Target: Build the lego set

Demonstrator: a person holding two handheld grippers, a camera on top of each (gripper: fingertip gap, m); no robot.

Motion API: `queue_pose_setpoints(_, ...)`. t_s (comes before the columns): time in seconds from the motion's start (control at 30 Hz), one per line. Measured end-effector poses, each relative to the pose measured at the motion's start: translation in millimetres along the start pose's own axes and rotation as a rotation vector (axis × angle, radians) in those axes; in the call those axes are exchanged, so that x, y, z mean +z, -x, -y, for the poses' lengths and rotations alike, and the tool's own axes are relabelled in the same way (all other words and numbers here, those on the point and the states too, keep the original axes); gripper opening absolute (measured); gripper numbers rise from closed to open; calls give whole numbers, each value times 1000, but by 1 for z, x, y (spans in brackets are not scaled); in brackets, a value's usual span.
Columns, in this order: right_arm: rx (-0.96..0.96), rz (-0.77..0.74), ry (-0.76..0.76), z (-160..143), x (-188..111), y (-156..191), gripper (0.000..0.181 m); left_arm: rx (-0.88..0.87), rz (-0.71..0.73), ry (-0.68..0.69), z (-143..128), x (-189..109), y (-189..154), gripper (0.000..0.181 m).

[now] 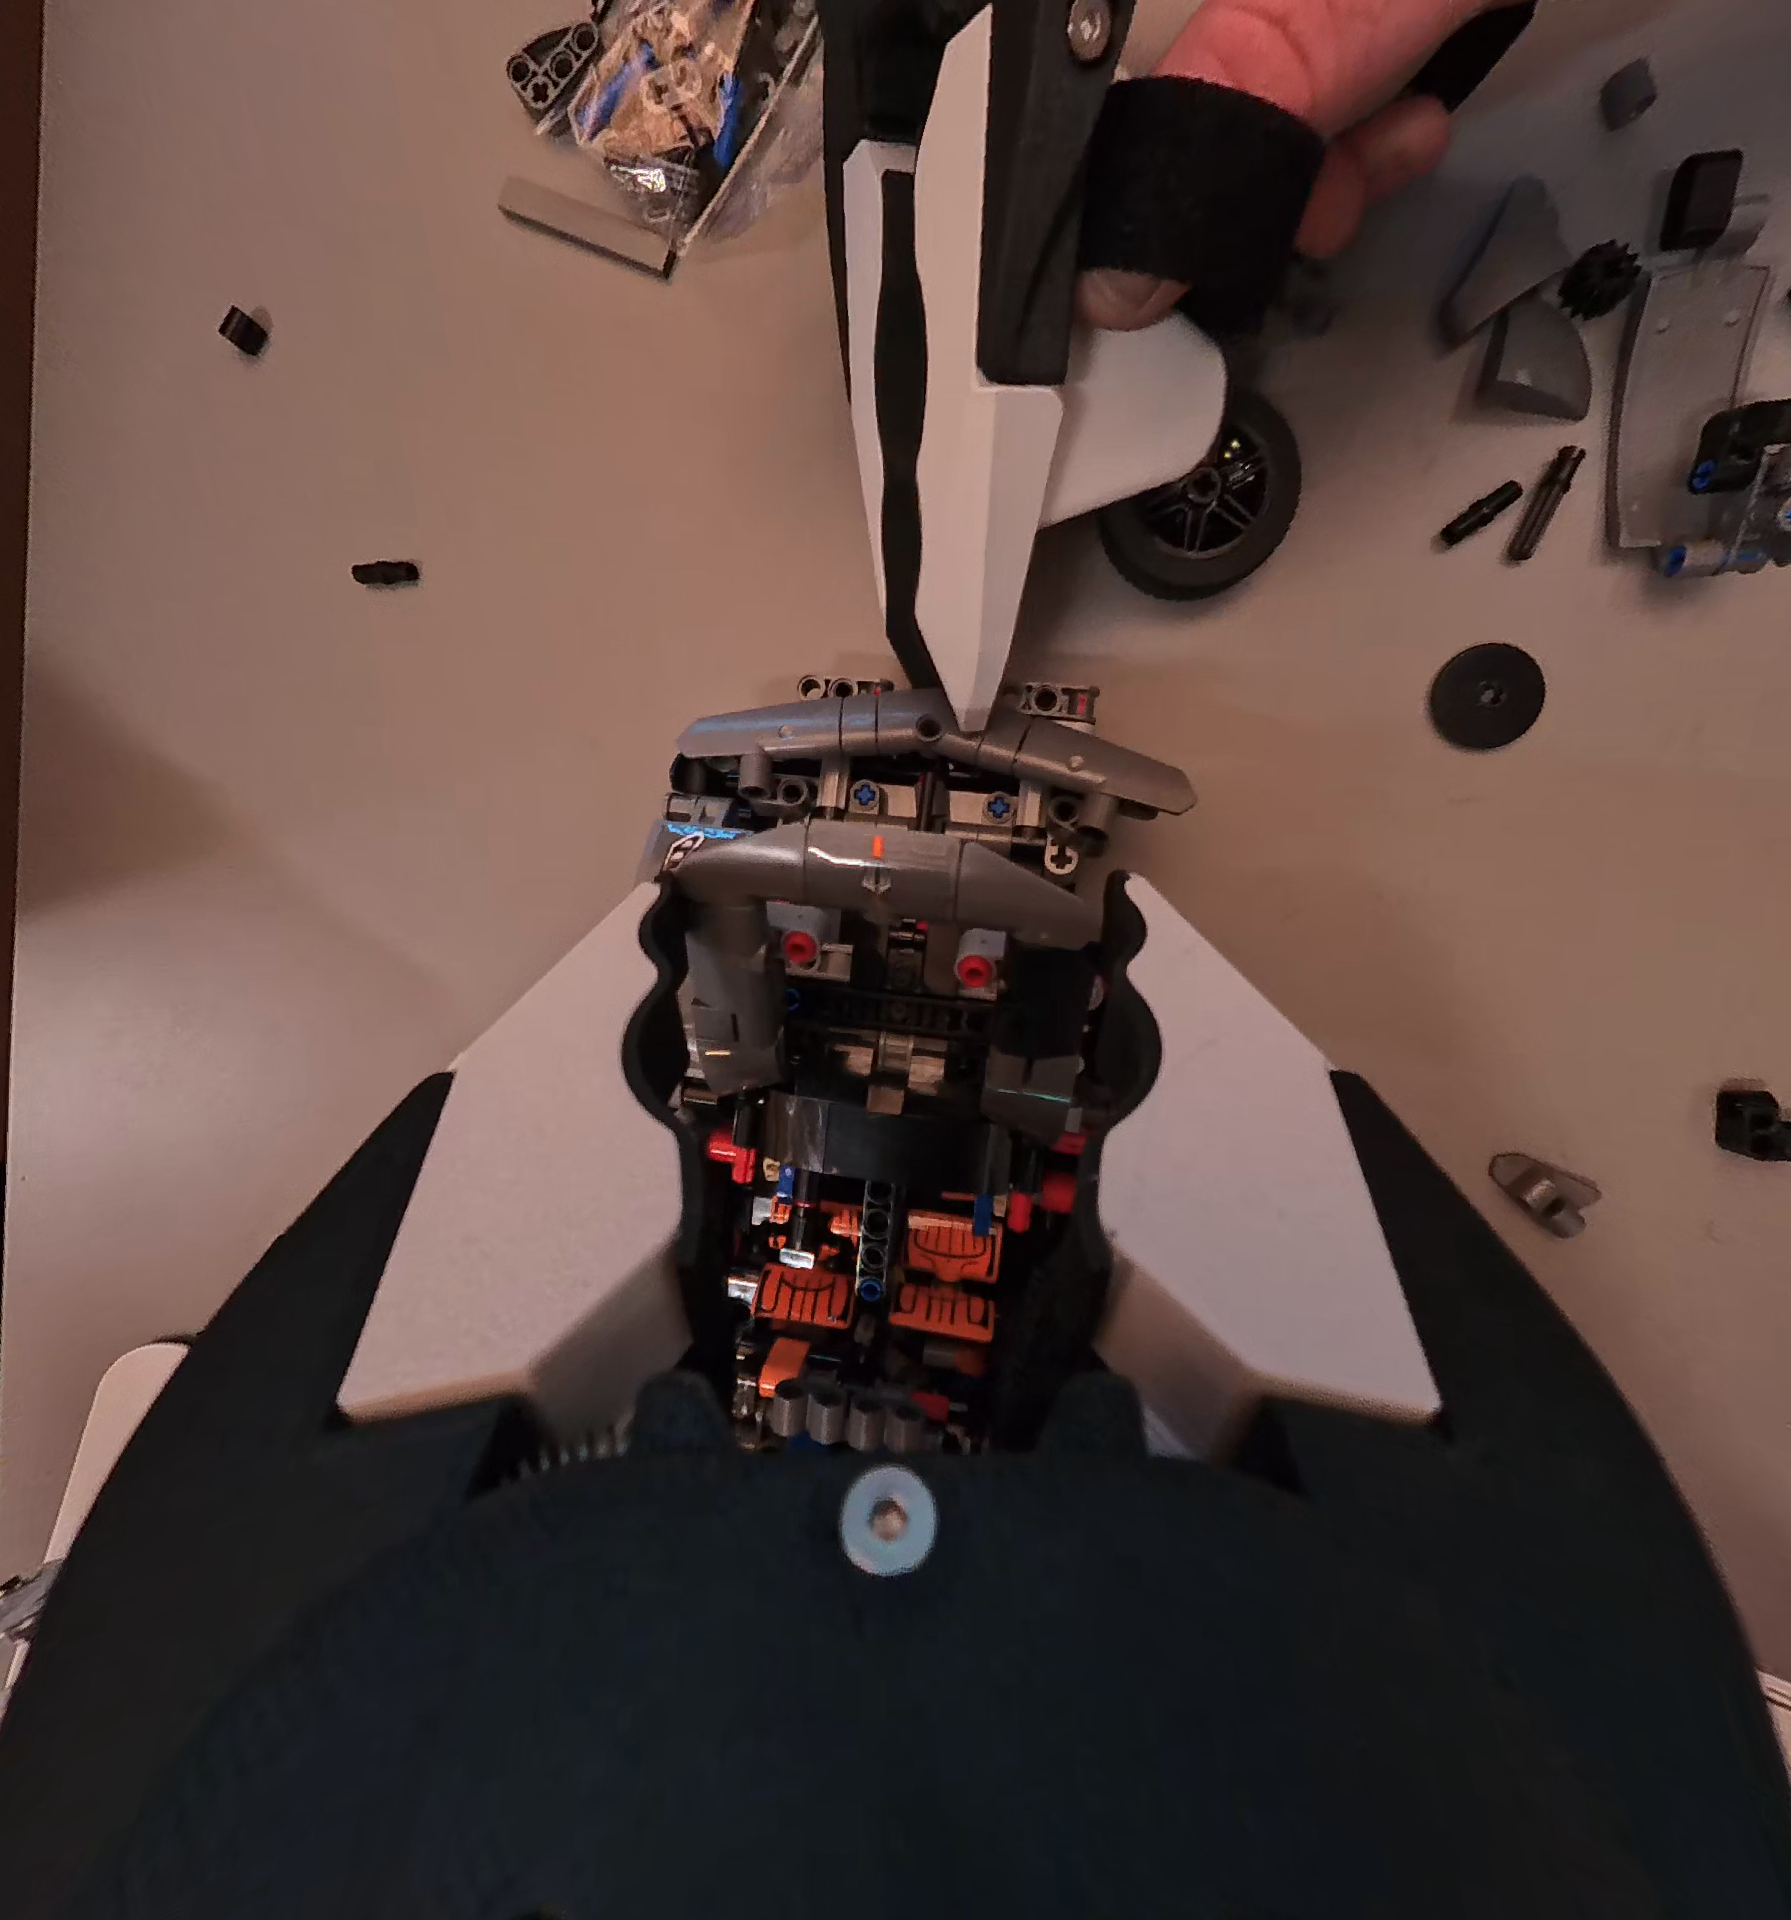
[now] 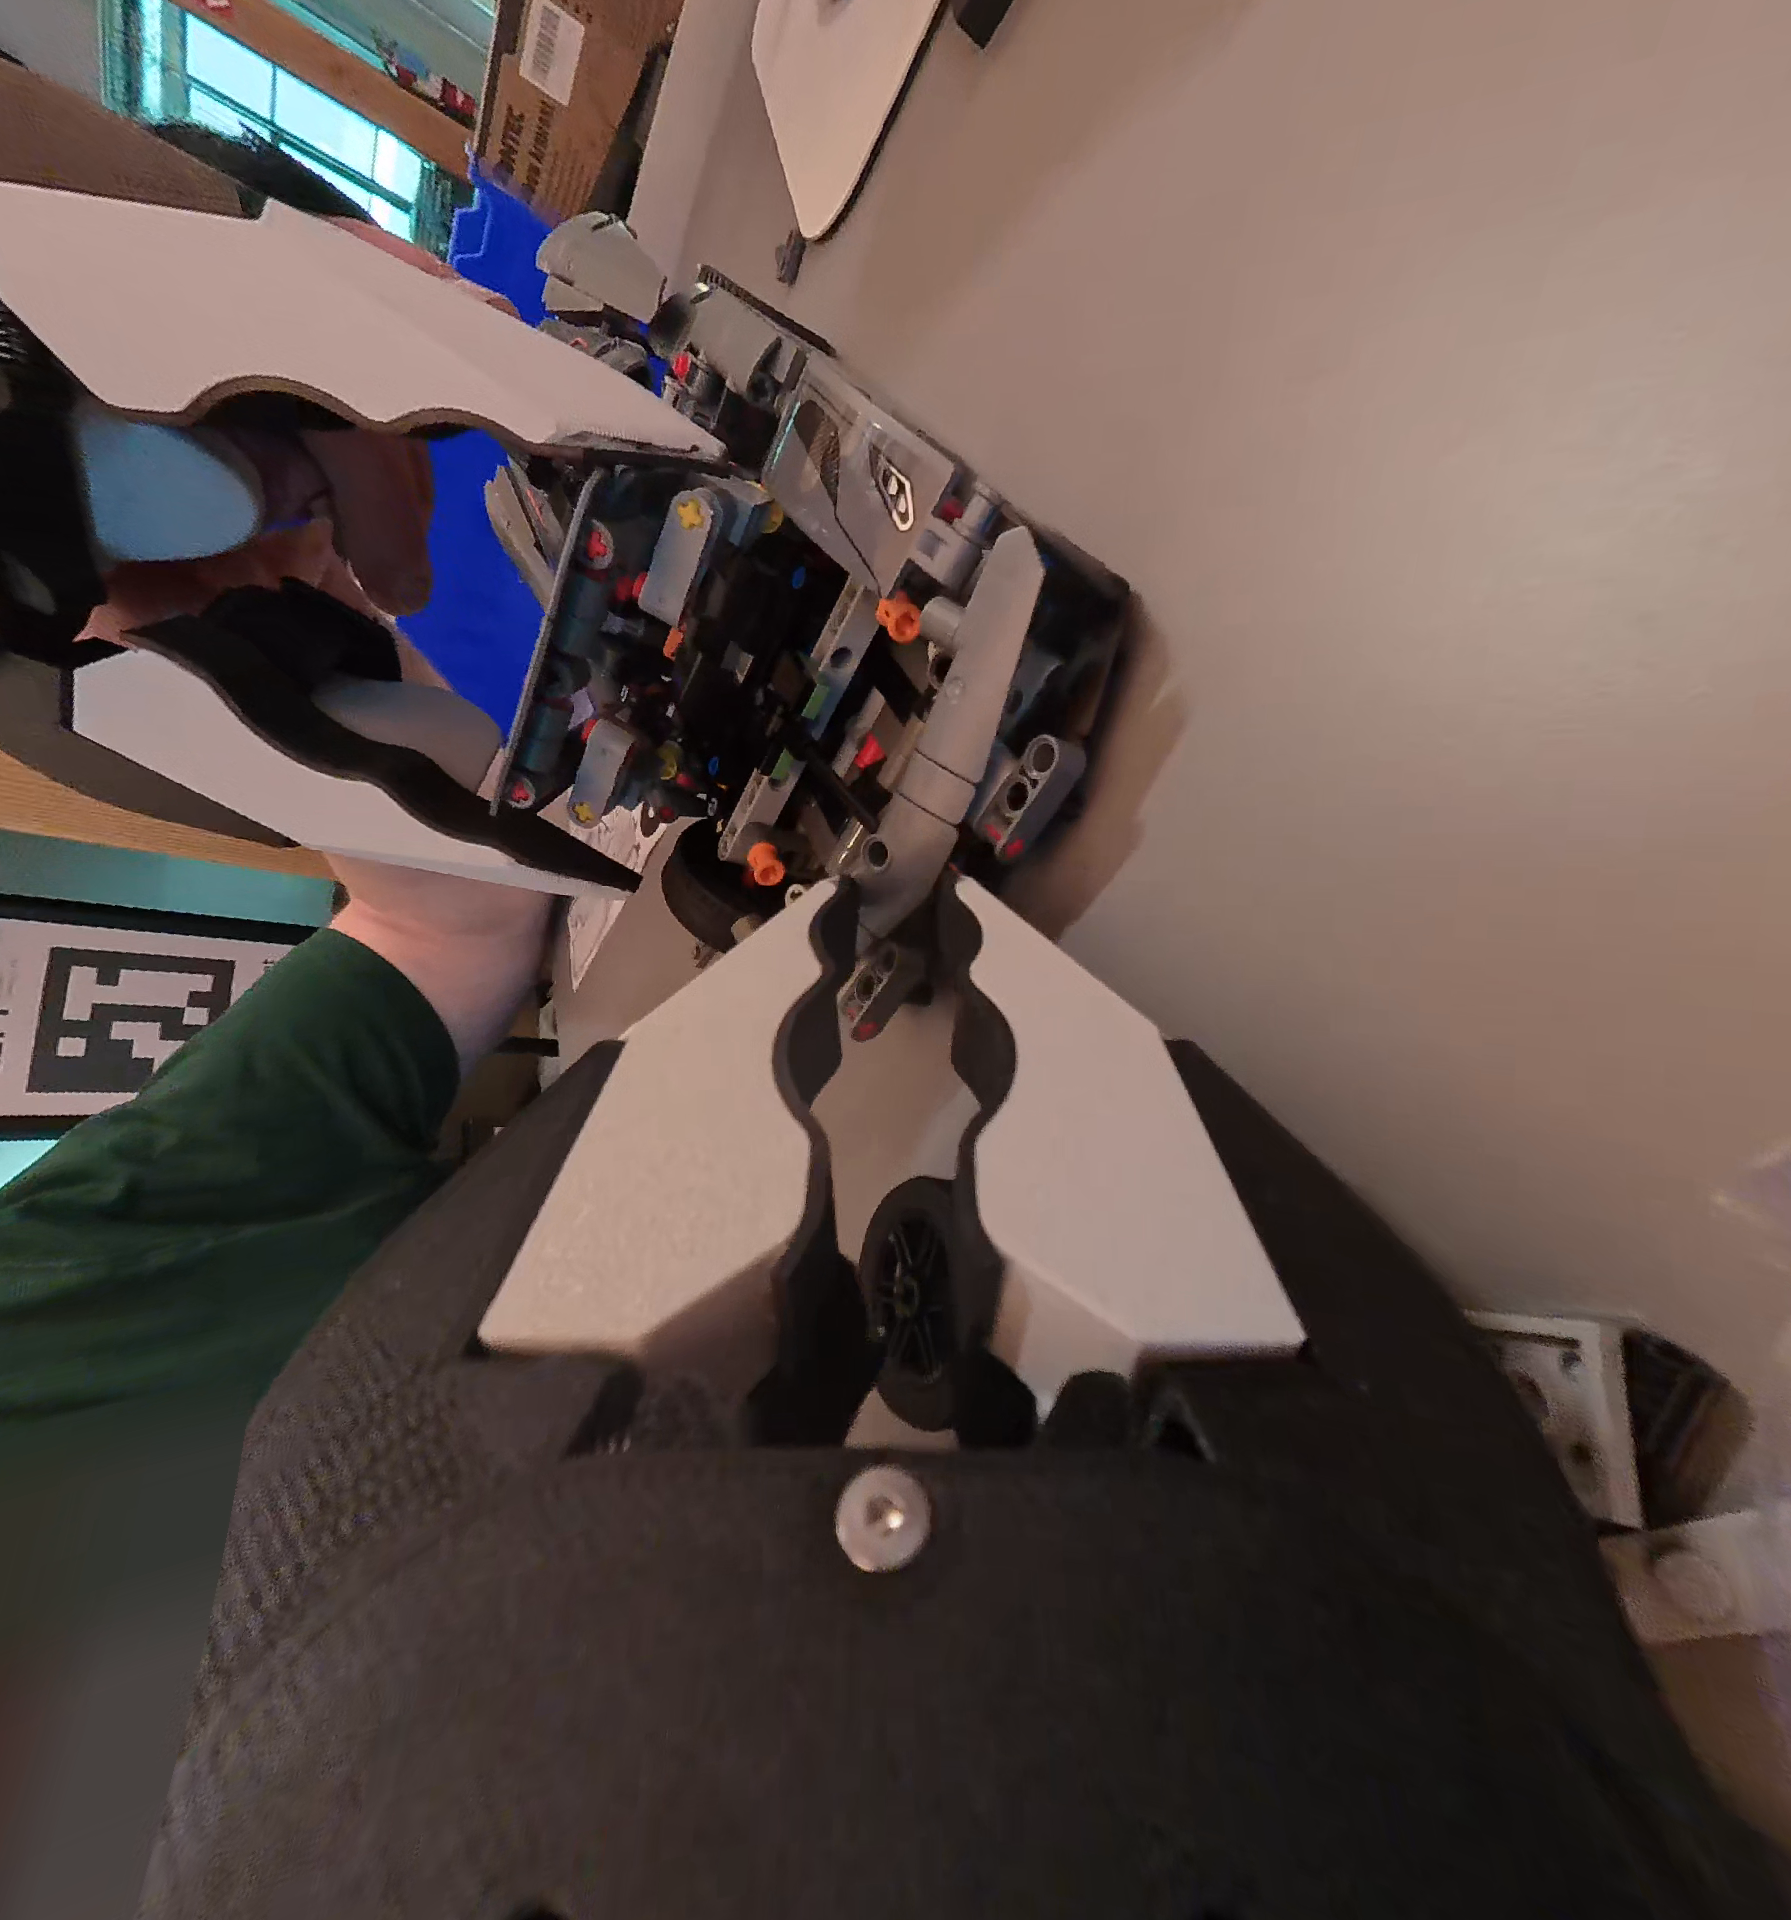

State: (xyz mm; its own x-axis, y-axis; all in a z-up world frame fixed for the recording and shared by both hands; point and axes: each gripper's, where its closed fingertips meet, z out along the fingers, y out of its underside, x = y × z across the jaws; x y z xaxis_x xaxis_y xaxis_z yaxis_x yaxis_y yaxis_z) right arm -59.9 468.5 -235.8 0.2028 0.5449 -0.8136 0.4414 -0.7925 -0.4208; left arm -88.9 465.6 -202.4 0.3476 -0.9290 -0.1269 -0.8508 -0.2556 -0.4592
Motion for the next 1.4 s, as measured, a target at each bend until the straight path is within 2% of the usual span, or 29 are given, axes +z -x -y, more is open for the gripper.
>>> queue_pose_setpoints(0.37, -38, 48, -41, 7, 1, 13, 7, -9, -7, -16, -1, 0, -1, 78)
queue_pose_setpoints(0.53, -82, 19, -45, 8, 3, 16, 7, -9, -6, -11, -2, 1, -1, 78)
queue_pose_setpoints(1.4, -73, 26, -33, 5, 5, 13, 6, 2, 8, 26, -3, 13, -3, 78)
